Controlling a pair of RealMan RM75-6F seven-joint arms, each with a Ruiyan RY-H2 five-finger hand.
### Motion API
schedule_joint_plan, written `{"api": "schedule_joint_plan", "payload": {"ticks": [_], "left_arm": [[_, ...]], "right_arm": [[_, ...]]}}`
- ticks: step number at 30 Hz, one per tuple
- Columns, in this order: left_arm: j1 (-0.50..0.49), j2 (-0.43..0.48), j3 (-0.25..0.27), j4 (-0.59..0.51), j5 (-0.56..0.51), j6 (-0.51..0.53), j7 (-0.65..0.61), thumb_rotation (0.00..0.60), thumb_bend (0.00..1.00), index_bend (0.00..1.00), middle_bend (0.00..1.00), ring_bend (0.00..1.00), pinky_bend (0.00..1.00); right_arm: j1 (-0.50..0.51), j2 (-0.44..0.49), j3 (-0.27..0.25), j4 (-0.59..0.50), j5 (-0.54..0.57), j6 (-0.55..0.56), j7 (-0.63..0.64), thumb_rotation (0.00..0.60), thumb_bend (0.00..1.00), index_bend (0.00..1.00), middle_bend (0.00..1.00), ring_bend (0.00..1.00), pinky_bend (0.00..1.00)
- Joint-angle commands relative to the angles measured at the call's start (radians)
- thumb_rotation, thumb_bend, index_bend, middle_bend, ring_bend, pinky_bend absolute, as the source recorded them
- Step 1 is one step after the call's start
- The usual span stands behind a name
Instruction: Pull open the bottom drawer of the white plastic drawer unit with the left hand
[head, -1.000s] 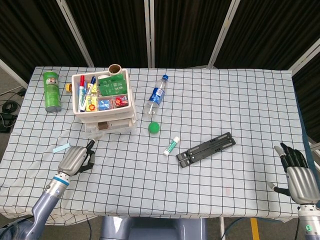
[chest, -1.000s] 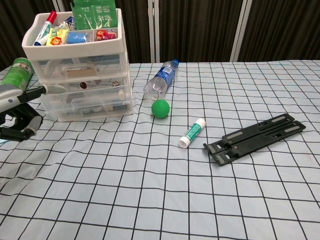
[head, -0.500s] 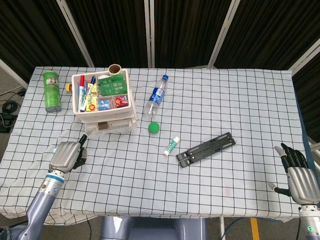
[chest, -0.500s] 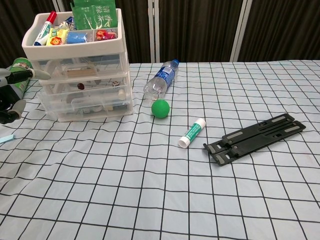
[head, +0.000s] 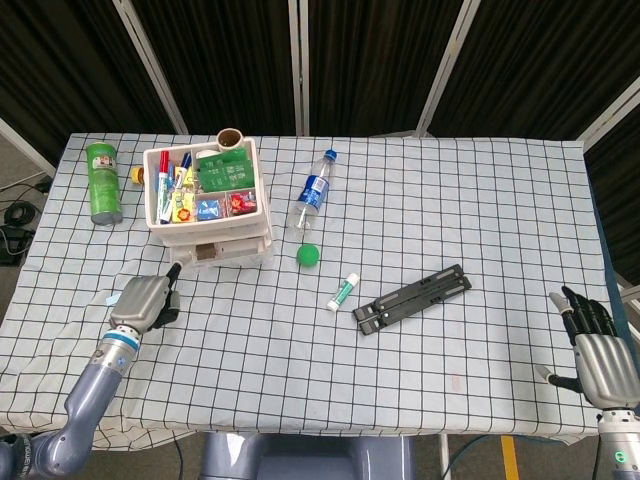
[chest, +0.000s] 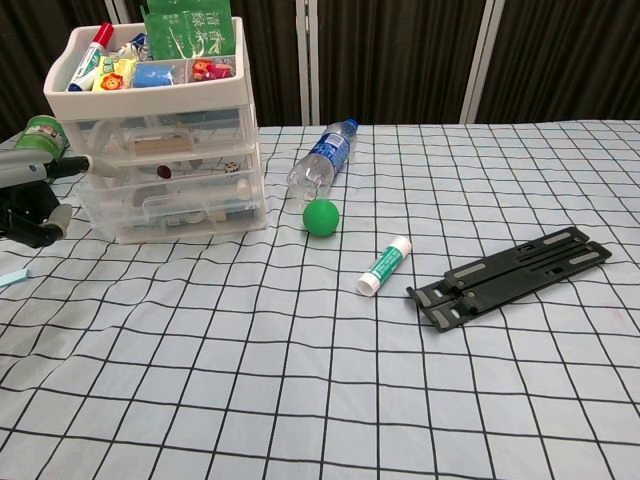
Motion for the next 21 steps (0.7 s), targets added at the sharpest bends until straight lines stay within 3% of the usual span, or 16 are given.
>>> {"api": "schedule_joint_plan", "payload": {"ticks": [1, 21], "left_arm": [[-0.011, -0.003, 0.002, 0.004, -0.016, -0.003, 0.003, 0.6, 0.84, 0.0, 0.85, 0.86, 0.79], [-0.056, 0.003, 0.026, 0.011, -0.077, -0.014, -0.006, 0.6, 0.87, 0.01, 0.85, 0.87, 0.79]], "right_arm": [[0.0, 0.0, 0.0, 0.0, 0.0, 0.0, 0.0, 0.6, 0.02, 0.0, 0.0, 0.0, 0.0], [0.0, 0.004, 0.002, -0.002, 0.008, -0.004, 0.003, 0.6, 0.02, 0.0, 0.0, 0.0, 0.0]]}}
